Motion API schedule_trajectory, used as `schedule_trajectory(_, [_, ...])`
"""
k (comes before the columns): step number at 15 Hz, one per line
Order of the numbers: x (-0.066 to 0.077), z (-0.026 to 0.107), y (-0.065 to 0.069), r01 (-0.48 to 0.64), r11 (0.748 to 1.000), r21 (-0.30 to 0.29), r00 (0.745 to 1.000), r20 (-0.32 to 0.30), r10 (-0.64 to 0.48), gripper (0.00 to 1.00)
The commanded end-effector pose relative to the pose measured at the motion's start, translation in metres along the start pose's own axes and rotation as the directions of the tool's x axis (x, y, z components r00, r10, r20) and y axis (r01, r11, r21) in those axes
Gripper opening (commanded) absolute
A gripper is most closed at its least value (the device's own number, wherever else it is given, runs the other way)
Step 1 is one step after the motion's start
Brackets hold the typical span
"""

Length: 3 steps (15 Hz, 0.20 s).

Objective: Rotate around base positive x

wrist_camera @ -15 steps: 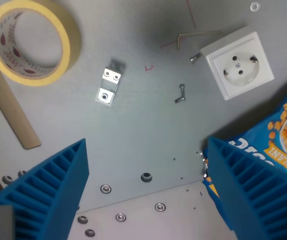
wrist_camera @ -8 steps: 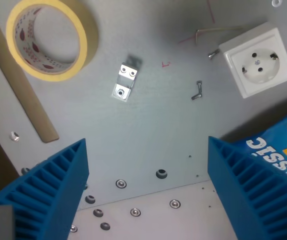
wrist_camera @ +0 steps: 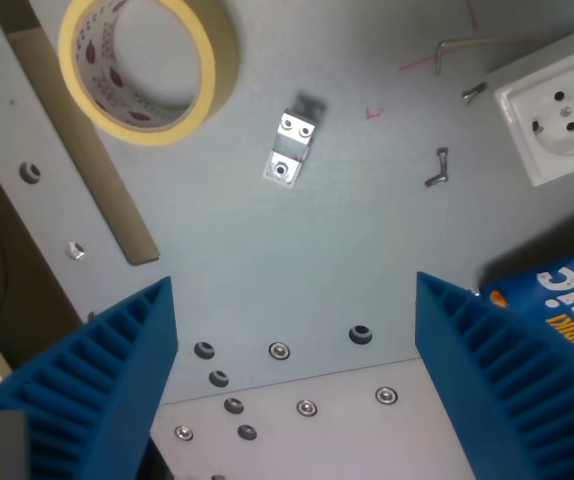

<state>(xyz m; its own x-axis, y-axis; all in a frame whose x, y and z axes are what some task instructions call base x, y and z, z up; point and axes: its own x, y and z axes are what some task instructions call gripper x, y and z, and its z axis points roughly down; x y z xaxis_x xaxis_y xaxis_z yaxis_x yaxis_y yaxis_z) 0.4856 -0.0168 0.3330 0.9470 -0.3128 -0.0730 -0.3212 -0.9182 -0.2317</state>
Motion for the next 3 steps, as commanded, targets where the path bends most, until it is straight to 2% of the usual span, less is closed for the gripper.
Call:
schedule_trajectory(1, [0.0010, -0.0036, 0.0038, 0.009, 0.977, 0.214, 0.996, 0.085, -0.028, 1.00])
schedule_trajectory(3, [0.0010, -0.0036, 0.0038, 0.006, 0.971, 0.239, 0.995, 0.094, -0.029, 1.00])
